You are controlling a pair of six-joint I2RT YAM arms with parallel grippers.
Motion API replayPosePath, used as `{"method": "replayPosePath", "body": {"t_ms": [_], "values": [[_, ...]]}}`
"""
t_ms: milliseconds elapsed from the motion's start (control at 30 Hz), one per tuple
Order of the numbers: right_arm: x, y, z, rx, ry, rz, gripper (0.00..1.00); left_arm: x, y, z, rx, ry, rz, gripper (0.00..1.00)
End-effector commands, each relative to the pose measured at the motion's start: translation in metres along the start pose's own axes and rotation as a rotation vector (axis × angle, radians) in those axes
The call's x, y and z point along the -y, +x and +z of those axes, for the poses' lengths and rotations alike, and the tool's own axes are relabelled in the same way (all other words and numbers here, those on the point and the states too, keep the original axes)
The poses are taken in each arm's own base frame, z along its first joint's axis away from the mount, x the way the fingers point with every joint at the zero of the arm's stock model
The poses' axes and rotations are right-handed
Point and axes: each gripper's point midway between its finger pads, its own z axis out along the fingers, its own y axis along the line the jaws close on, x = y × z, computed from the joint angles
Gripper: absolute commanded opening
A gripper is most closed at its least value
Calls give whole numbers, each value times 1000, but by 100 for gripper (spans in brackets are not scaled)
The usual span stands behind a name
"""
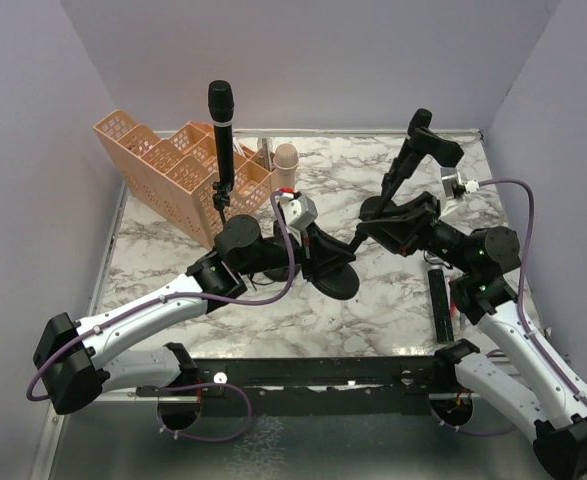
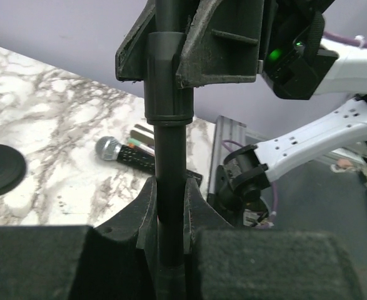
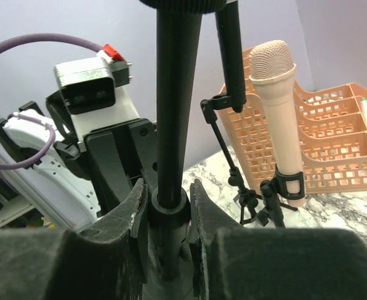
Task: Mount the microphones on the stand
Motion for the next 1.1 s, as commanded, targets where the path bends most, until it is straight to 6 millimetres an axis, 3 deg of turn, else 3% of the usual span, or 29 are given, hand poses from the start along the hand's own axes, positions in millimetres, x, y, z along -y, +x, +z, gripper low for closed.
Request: {"method": "replayPosePath", "body": {"t_ms": [0,233,433,600,700,800,900,1067], "values": [[33,3,8,8,119,8,1,-4,-56,-3,175,-59,238,0],[91,0,20,79,366,228,1,-56,-43,-7,136,-288,414,0],[126,16,20,126,528,468,1,-80,-36,0,123,-402,385,0],[126,16,25,115,510,449,4,-82,-23,4,111,-400,351,0],[124,9,19,138,519,391,40,-79,-18,1,113,-390,314,0],[120,-4,10,189,542,331,58,-75,-13,-5,115,-383,287,0],[119,-17,5,214,562,271,61,-71,-9,-8,114,-366,262,0],[110,-37,9,224,546,192,59,-68,-8,-12,123,-366,237,0]]}}
